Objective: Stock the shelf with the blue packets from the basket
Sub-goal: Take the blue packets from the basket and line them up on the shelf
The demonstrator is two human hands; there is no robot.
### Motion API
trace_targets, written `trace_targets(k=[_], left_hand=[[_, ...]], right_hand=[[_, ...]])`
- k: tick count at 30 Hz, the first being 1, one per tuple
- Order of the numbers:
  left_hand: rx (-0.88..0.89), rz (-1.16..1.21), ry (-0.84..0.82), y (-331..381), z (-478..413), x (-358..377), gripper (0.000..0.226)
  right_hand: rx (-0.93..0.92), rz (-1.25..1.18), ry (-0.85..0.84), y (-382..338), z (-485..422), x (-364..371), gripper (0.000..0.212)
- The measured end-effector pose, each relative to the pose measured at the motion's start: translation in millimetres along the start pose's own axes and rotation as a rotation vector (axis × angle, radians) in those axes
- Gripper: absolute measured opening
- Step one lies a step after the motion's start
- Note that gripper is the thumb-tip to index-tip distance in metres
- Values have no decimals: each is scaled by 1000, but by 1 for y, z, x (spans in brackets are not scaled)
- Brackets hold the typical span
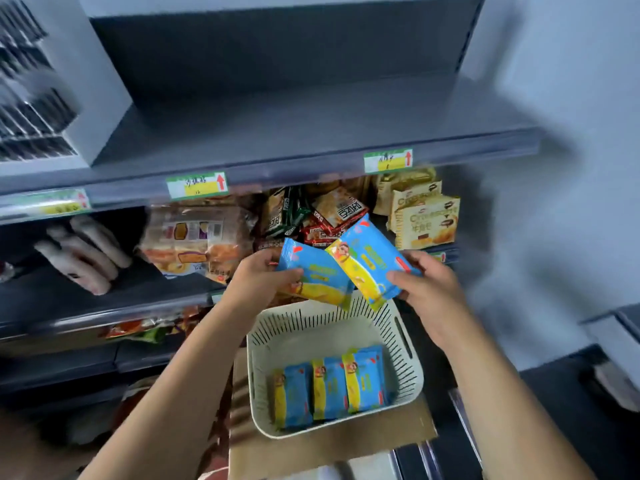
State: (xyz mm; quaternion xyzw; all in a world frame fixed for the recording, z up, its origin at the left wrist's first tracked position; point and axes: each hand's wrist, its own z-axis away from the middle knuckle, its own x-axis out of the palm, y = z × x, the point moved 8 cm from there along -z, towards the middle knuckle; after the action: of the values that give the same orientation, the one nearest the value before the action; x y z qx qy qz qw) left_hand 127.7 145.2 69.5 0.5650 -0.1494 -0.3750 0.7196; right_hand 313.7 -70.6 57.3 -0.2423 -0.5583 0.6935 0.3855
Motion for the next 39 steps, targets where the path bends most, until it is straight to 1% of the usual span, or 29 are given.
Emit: trace_targets(k=[3,7,10,13,16,18,21,25,28,36,39], left_hand=[[41,81,-43,23,25,7,24],[127,177,-104,47,66,22,25],[194,215,-168,54,99,33,24],[261,219,-241,59,133,47,20],[305,248,-321,64,173,68,26],[332,257,-378,69,203,86,22],[364,294,-477,83,255,123,13],[413,306,-642,108,334,187,21],[437,303,-763,119,401,240,18],[446,264,-1046,103,601,380,11],[415,250,-1131,89,678,430,14]], right_hand=[[-68,-67,66,-33,27,-10,31],[-167,-76,103,-71,84,-14,30],[-259,-72,159,-86,133,-23,27],[-318,-102,249,-92,186,-39,26],[-374,-103,342,-99,247,-59,26],[-416,-94,417,-106,291,-74,26],[-464,-74,542,-114,365,-107,25],[-521,-85,718,-123,469,-163,25],[-574,-29,856,-129,549,-207,25],[-604,110,1141,-117,757,-322,24],[-614,97,1229,-106,833,-365,24]])
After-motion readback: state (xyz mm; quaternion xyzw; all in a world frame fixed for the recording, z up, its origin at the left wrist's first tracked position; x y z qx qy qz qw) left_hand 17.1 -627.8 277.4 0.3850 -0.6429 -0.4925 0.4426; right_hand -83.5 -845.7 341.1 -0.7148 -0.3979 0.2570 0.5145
